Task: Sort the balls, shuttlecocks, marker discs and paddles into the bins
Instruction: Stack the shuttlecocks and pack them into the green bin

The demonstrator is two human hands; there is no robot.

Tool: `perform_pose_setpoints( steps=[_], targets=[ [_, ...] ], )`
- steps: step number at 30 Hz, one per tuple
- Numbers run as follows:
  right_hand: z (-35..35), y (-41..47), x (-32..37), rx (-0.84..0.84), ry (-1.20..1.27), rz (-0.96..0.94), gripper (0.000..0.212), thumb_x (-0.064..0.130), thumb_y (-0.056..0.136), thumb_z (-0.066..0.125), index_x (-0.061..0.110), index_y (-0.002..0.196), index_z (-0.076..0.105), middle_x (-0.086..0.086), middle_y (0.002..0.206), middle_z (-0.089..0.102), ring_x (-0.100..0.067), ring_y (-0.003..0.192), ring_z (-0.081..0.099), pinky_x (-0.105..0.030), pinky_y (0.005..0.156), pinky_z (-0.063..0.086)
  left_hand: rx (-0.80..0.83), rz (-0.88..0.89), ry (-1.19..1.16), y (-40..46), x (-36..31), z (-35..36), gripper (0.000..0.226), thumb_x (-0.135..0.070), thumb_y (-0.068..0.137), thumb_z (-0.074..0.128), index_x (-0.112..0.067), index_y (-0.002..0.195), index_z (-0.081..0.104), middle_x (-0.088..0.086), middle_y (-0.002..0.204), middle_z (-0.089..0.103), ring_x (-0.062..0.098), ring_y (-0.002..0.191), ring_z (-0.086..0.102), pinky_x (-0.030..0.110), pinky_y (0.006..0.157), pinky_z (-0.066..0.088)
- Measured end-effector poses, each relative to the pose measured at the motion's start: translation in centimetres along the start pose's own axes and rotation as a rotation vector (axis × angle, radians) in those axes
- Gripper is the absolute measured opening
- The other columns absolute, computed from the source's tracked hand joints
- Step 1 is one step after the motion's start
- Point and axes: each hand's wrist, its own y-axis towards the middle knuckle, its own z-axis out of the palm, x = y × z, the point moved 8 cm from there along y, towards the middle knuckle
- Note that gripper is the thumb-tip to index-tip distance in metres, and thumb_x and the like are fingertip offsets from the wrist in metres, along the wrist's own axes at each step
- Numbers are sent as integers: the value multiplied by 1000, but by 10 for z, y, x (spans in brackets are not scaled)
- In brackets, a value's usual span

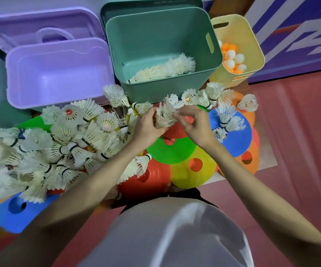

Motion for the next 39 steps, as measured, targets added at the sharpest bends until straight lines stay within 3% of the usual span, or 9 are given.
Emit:
perform_pose_setpoints(
  steps=[3, 7, 10, 16, 23, 27, 31, 34, 39],
  targets=[
    [1, 4, -1, 79, -6, 21, 19, 27, 86, 66, 10, 89, 74, -3, 88, 73, -17, 85, 65, -36, 79, 51, 17, -3, 53, 4, 0, -1, 66, -24, 71, 83, -11, 129, 54, -2, 113, 66, 16, 96, 64, 20, 79, 46],
    [-14, 5, -3, -42, 72, 72, 23, 28, 94, 57, 10, 102, 70, 1, 103, 70, -11, 100, 60, -23, 89, 44, -7, -55, 24, 10, 7, -6, 64, -26, 68, 85, -14, 123, 55, 4, 112, 69, 21, 98, 66, 37, 84, 55],
    [-19, 16, -40, -95, -54, 197, 24, 19, 96, 50, 9, 106, 68, -6, 107, 67, -20, 105, 57, -33, 91, 44, 5, -91, 1, 12, 13, -9, 66, -34, 64, 85, -13, 119, 55, 4, 110, 69, 23, 97, 67, 43, 84, 56],
    [24, 36, -97, 354, -474, 305, 31, 27, 96, 51, 19, 122, 64, -22, 129, 49, -38, 125, 38, -38, 103, 27, 24, -106, -36, 16, 16, -11, 85, -64, 51, 67, -17, 121, 55, 0, 113, 68, 20, 101, 66, 43, 87, 56],
    [45, 43, -97, 484, -527, 385, 39, 30, 99, 38, 9, 126, 58, -14, 140, 45, -37, 131, 31, -46, 108, 23, 9, -111, -6, 14, 18, -14, 82, -56, 56, 71, -15, 125, 54, 1, 114, 67, 21, 102, 65, 44, 88, 54],
    [25, 42, -76, 305, -565, 283, 36, 32, 98, 44, 4, 111, 62, -16, 121, 58, -35, 119, 45, -42, 99, 29, 5, -108, 15, 13, 18, -15, 74, -49, 57, 72, -14, 120, 55, 2, 111, 69, 23, 99, 66, 44, 86, 55],
    [-20, 28, -39, -80, -455, 105, 19, 6, 87, 55, 5, 99, 69, -13, 101, 68, -37, 94, 60, -45, 87, 45, 3, -106, 38, 11, 17, -12, 77, -55, 55, 69, -16, 120, 55, 2, 110, 69, 24, 99, 65, 44, 86, 54],
    [-48, 8, -14, -327, -345, -21, 17, 9, 90, 54, 7, 97, 69, -8, 100, 68, -30, 90, 62, -41, 77, 47, 3, -87, 53, 9, 14, -8, 72, -56, 57, 70, -18, 117, 55, 0, 107, 70, 23, 96, 67, 42, 85, 54],
    [-50, -13, 15, -268, -166, -194, 11, 6, 89, 59, 3, 95, 68, -8, 97, 68, -23, 93, 62, -36, 79, 45, -35, -31, 109, 8, -2, 3, 60, -26, 69, 83, -10, 121, 57, 3, 108, 69, 21, 95, 64, 30, 75, 49]
  ],
)
